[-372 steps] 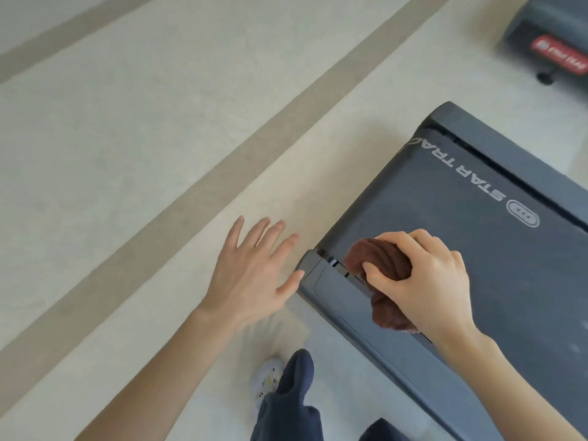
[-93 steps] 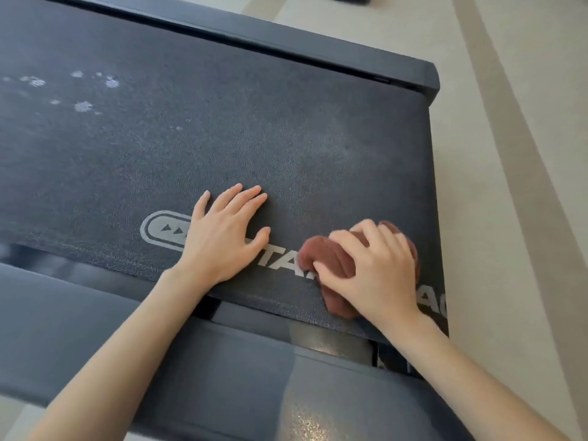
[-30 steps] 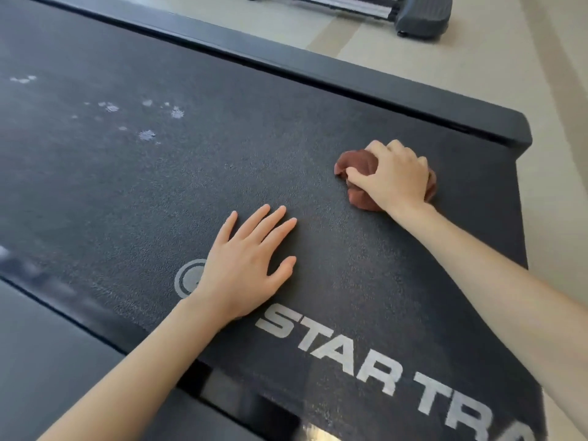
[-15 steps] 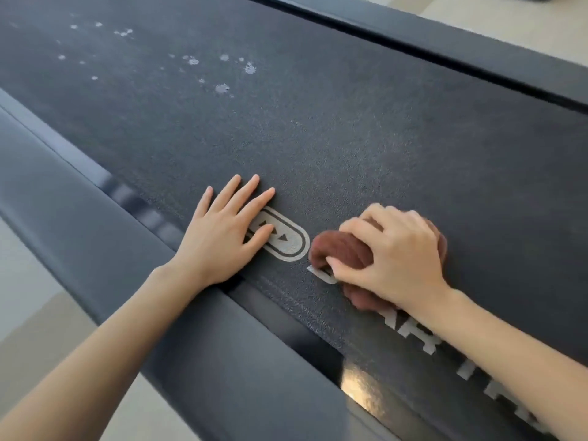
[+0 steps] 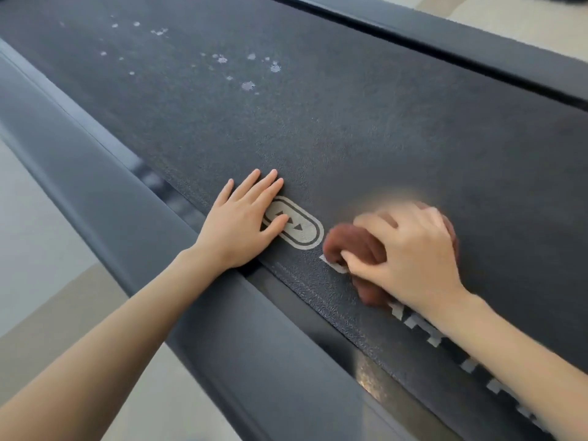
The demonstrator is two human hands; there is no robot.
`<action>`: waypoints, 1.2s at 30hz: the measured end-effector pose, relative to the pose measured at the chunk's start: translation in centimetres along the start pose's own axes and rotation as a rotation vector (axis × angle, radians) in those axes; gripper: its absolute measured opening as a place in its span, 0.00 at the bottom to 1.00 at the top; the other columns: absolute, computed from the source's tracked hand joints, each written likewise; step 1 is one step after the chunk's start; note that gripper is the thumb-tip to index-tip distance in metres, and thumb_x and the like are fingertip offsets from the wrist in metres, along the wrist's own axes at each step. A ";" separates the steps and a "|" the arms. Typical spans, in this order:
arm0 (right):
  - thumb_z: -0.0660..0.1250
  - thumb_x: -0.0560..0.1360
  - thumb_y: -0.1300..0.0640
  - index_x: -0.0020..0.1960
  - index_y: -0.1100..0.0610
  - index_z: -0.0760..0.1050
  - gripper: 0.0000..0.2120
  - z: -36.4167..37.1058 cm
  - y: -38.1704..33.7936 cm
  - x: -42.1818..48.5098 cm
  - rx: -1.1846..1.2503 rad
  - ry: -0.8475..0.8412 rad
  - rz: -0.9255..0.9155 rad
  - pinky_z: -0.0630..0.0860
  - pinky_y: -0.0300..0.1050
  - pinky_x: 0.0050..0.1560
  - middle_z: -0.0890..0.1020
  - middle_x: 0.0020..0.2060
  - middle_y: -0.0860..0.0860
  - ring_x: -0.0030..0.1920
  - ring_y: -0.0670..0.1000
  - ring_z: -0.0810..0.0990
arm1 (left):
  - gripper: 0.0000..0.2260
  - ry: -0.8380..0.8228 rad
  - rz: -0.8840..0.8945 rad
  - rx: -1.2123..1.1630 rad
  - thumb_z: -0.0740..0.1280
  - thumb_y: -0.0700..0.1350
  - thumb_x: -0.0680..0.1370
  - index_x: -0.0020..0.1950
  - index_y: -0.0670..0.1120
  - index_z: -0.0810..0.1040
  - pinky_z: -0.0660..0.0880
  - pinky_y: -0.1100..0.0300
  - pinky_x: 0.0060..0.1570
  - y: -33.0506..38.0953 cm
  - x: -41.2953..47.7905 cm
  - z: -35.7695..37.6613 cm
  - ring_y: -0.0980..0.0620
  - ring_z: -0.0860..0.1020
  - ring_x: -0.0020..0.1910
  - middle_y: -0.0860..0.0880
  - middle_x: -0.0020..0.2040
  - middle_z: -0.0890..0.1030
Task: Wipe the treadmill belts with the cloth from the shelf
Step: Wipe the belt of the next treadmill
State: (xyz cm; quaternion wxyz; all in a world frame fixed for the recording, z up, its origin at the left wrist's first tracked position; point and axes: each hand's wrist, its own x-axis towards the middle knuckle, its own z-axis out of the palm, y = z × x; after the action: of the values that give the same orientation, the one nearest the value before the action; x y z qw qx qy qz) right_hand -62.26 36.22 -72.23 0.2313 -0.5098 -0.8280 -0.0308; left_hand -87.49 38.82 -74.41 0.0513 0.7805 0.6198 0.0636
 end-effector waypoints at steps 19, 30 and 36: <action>0.65 0.71 0.40 0.55 0.50 0.77 0.18 7.2 -0.2 14.1 -0.146 0.052 0.292 0.64 0.52 0.49 0.76 0.50 0.56 0.51 0.59 0.74 | 0.30 -0.093 0.037 0.205 0.42 0.63 0.75 0.75 0.57 0.60 0.49 0.45 0.74 -6.4 -1.5 -4.0 0.51 0.56 0.76 0.55 0.76 0.60; 0.68 0.67 0.39 0.46 0.48 0.81 0.15 4.4 -6.2 4.9 0.086 0.007 -0.161 0.72 0.51 0.44 0.78 0.41 0.50 0.40 0.54 0.77 | 0.27 -0.077 0.098 0.069 0.43 0.66 0.75 0.74 0.65 0.56 0.51 0.46 0.73 -16.1 5.3 -3.8 0.50 0.56 0.76 0.54 0.77 0.58; 0.65 0.68 0.38 0.51 0.49 0.78 0.19 11.7 -4.1 21.7 -0.173 0.088 0.234 0.67 0.50 0.45 0.77 0.45 0.53 0.46 0.58 0.77 | 0.28 -0.067 0.144 0.019 0.41 0.65 0.74 0.74 0.65 0.54 0.48 0.46 0.73 -17.1 8.8 -3.0 0.50 0.50 0.77 0.54 0.78 0.54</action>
State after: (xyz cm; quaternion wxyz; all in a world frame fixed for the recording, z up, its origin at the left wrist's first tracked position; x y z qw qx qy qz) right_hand -77.94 55.62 -72.93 0.2248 -0.6190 -0.7462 -0.0971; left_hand -102.49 51.26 -73.83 0.0597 0.8252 0.5606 0.0351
